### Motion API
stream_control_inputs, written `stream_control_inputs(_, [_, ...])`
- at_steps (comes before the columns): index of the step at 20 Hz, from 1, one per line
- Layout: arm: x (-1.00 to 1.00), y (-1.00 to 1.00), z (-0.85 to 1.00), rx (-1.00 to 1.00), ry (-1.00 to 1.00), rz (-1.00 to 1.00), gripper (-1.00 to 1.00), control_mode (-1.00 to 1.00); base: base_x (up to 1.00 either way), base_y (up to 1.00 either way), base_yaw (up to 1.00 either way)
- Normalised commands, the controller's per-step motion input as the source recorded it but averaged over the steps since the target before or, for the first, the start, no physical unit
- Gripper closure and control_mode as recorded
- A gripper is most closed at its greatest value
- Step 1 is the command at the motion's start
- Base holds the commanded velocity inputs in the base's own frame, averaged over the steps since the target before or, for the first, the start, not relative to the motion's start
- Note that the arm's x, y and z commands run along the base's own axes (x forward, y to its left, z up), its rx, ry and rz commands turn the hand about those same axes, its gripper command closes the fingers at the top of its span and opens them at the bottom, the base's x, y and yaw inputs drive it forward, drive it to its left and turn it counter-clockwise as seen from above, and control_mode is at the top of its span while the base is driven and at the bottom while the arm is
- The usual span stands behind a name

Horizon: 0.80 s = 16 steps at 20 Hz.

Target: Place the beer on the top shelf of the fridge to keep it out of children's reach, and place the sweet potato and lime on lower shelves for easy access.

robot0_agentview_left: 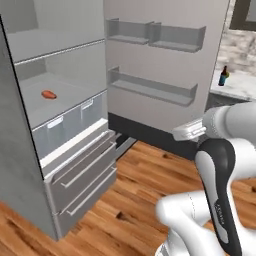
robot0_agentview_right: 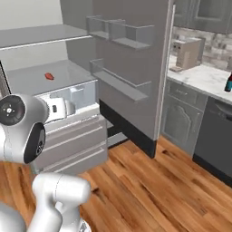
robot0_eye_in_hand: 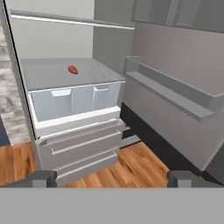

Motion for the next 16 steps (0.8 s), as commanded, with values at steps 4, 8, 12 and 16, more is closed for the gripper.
stream_control_inputs(4, [0.0, 0.0, 0.0, 0.0, 0.0, 0.0, -1.0, 1.0, 0.16, -0.49, -0.55])
stream_control_inputs(8, [0.0, 0.0, 0.0, 0.0, 0.0, 0.0, -1.0, 1.0, 0.36, -0.62, -0.51])
stream_control_inputs(12, [0.0, 0.0, 0.0, 0.0, 0.0, 0.0, -1.0, 1.0, 0.45, -0.6, -0.45])
stream_control_inputs(16, [0.0, 0.0, 0.0, 0.0, 0.0, 0.0, -1.0, 1.0, 0.46, -0.72, -0.39])
